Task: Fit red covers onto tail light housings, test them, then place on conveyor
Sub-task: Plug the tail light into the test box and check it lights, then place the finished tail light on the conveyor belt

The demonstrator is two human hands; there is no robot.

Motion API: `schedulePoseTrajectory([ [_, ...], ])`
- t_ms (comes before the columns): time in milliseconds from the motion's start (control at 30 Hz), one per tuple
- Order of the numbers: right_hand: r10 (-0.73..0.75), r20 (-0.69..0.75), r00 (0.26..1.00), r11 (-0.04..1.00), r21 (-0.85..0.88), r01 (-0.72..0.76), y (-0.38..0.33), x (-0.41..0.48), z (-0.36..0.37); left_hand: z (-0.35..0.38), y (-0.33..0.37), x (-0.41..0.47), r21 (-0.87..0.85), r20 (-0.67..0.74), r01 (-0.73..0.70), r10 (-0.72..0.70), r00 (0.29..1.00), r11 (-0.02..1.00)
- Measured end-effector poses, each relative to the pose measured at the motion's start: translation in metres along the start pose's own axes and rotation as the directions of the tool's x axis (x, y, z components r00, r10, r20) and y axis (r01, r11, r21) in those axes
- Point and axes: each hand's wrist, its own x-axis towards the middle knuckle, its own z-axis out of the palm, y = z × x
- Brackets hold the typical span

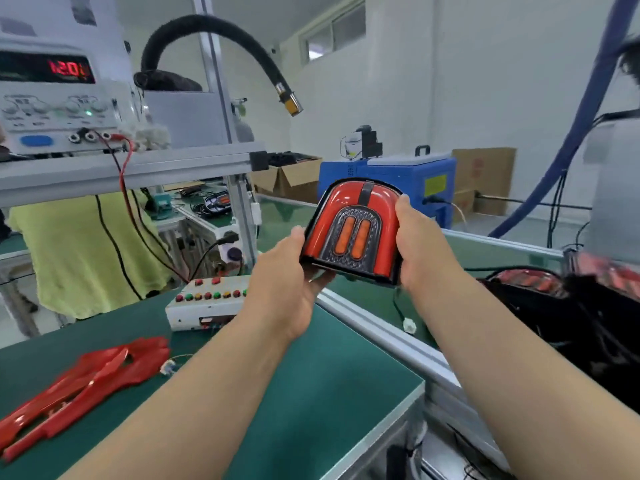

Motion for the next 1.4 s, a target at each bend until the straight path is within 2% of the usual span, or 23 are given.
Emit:
schedulePoseTrajectory([
  [200, -0.026, -0.148, 0.989, 1.0, 0.005, 0.028, -0.024, 0.027, -0.057, 0.055, -0.023, 0.012, 0.064, 0.141, 0.01, -0.019, 0.99, 0.998],
  [333, -0.015, -0.229, 0.973, 1.0, -0.011, 0.013, -0.032, 0.053, -0.084, 0.083, -0.041, 0.024, 0.158, 0.136, 0.018, -0.039, 0.99, 0.987],
  [433, -0.019, -0.292, 0.956, 0.999, -0.046, 0.006, -0.033, 0.07, -0.097, 0.097, -0.058, 0.036, 0.262, 0.154, 0.067, -0.11, 0.982, 0.963],
  [633, -0.078, -0.461, 0.884, 0.989, -0.146, 0.011, -0.018, 0.106, -0.112, 0.107, -0.09, 0.054, 0.301, 0.146, 0.132, -0.183, 0.972, 0.944],
  [733, -0.114, -0.456, 0.883, 0.971, -0.24, 0.001, -0.008, 0.117, -0.117, 0.106, -0.104, 0.058, 0.297, 0.156, 0.137, -0.19, 0.969, 0.945],
  [833, -0.068, -0.456, 0.887, 0.972, -0.23, -0.043, 0.001, 0.127, -0.121, 0.104, -0.115, 0.059, 0.276, 0.17, 0.177, -0.229, 0.959, 0.945],
  [900, -0.046, -0.443, 0.895, 0.955, -0.282, -0.09, 0.006, 0.131, -0.123, 0.102, -0.121, 0.06, 0.275, 0.151, 0.204, -0.252, 0.956, 0.94],
  [1033, -0.081, -0.395, 0.915, 0.855, -0.499, -0.14, 0.01, 0.138, -0.123, 0.1, -0.128, 0.065, 0.244, 0.098, 0.213, -0.243, 0.965, 0.946],
  [1233, -0.156, -0.438, 0.885, 0.57, -0.772, -0.281, 0.019, 0.151, -0.112, 0.094, -0.141, 0.075, 0.211, 0.054, 0.242, -0.259, 0.964, 0.947],
  [1400, -0.271, -0.419, 0.866, 0.321, -0.888, -0.329, 0.028, 0.156, -0.109, 0.088, -0.148, 0.077, 0.224, 0.053, 0.231, -0.249, 0.967, 0.947],
])
